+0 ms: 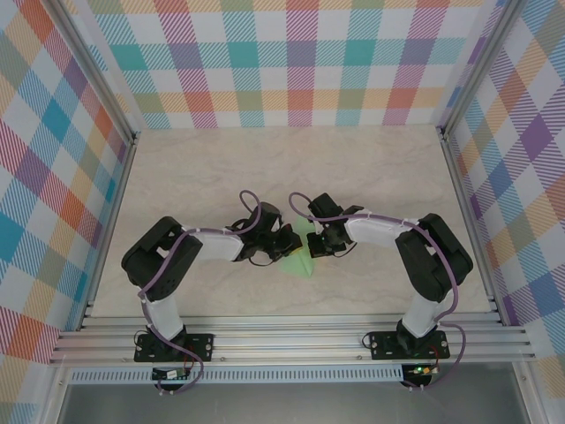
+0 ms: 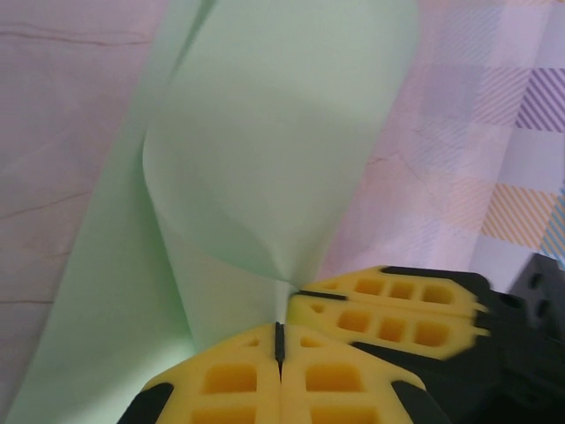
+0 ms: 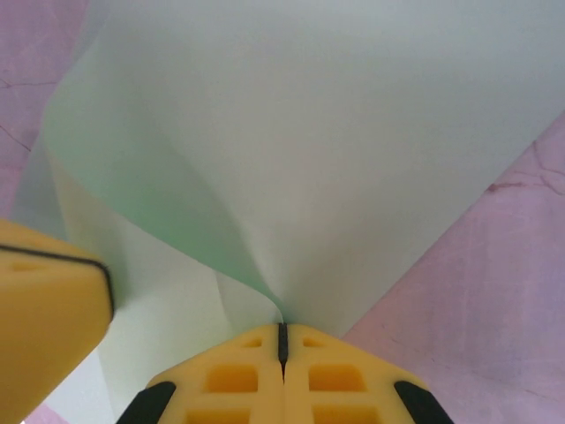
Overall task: Fold a paper plane with a square sheet of paper (pick it up from the middle)
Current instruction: Fold the triangle a second time at the center of the table.
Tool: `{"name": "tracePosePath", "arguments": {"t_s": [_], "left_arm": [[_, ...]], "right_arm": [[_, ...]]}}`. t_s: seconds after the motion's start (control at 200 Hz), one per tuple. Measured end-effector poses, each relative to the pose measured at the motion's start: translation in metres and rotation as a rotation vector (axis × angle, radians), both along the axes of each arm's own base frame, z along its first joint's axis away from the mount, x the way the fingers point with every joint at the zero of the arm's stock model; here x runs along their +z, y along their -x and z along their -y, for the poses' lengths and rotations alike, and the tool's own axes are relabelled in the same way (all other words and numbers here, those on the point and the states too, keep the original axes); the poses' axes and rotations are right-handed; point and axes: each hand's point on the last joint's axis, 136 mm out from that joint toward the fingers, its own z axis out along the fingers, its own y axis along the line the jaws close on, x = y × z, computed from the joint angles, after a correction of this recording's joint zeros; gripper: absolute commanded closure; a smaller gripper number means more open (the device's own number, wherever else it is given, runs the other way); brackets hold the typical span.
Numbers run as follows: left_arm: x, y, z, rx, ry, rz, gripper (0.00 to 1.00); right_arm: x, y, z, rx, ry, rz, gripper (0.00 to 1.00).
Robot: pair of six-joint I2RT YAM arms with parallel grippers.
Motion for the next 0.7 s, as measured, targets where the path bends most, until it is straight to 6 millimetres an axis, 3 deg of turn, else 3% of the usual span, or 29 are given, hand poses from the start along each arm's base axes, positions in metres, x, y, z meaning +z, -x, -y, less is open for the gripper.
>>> {"name": "tracePosePath", "arguments": {"t_s": [0.255,0.445,0.55,0.645,0.7], "left_arm": [[-0.016,0.002,-0.002,0.002,-0.025,-0.027,1.0],[-0.017,0.002,-0.003,0.005,-0.02,-0.014,1.0],[-0.017,0.002,-0.003,0.005,-0.019,-0.014,1.0],[-0.017,0.002,-0.003,0.004,-0.02,-0.012,1.0],[-0.017,0.002,-0.003,0.003,-0.02,-0.011,1.0]], "right_arm": [[0.0,0.0,0.0,-0.003,-0.001,-0.001,0.93],[0.003,-0.001,-0.001,-0.023,-0.004,-0.007,0.71],[0.015,-0.004,-0.002,-0.052,-0.019,0.004,0.56],[0.033,-0.006,0.001,-0.091,-0.041,0.028,0.55],[0.044,-0.006,0.001,-0.12,-0.067,0.039,0.59]]}}
